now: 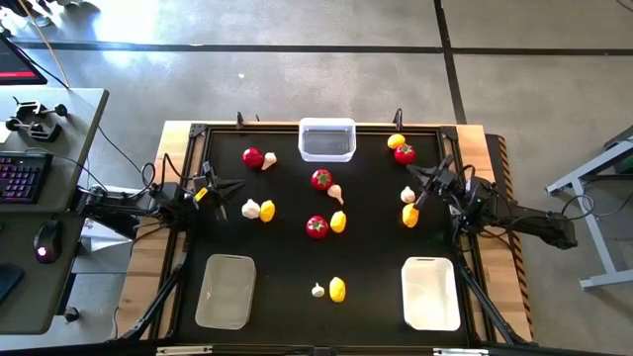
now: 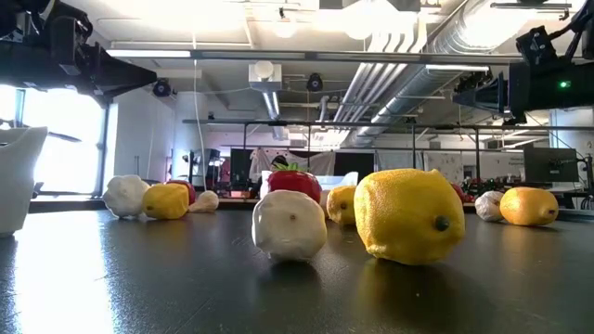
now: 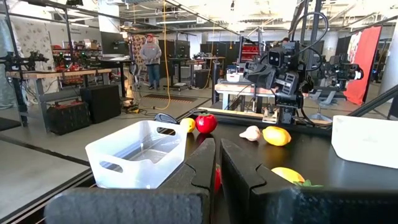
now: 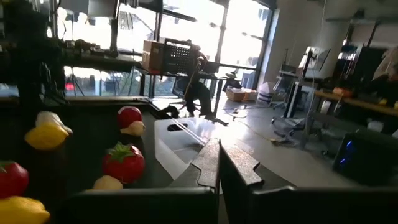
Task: Sort produce into baskets
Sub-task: Put the red tomato into the transparent bin
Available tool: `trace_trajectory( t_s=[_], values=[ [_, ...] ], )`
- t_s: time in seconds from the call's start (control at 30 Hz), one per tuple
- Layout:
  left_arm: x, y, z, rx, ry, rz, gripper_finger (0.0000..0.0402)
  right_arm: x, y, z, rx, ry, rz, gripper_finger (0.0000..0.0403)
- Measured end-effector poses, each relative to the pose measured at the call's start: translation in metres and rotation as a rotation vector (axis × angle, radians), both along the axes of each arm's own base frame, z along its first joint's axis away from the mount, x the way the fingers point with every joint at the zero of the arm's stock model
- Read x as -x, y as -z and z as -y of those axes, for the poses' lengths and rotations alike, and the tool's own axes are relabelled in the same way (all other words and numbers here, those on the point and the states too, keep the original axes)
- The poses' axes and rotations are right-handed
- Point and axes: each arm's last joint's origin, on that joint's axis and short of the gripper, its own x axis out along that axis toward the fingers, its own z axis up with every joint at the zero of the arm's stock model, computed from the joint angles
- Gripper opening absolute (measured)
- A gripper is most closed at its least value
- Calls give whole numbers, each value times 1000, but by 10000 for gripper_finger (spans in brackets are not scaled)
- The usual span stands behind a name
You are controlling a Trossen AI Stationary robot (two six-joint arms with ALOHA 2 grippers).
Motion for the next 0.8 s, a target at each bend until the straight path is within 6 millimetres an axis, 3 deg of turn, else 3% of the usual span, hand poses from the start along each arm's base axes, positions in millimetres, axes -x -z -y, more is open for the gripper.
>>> trace_trajectory(
  t_s=[0.13, 0.4, 0.63, 0.8],
  values=[
    [0, 0, 0, 0, 0, 0, 10, 0, -1, 0, -131, -17, 104, 0],
    [0, 0, 0, 0, 0, 0, 10, 1, -7, 0, -213, -34, 226, 0],
    [0, 0, 0, -1, 0, 0, 10, -3, -7, -2, -231, -102, 182, 2],
    [0, 0, 0, 0, 0, 0, 10, -13, -12, -4, -250, -121, 87, 34]
  ],
)
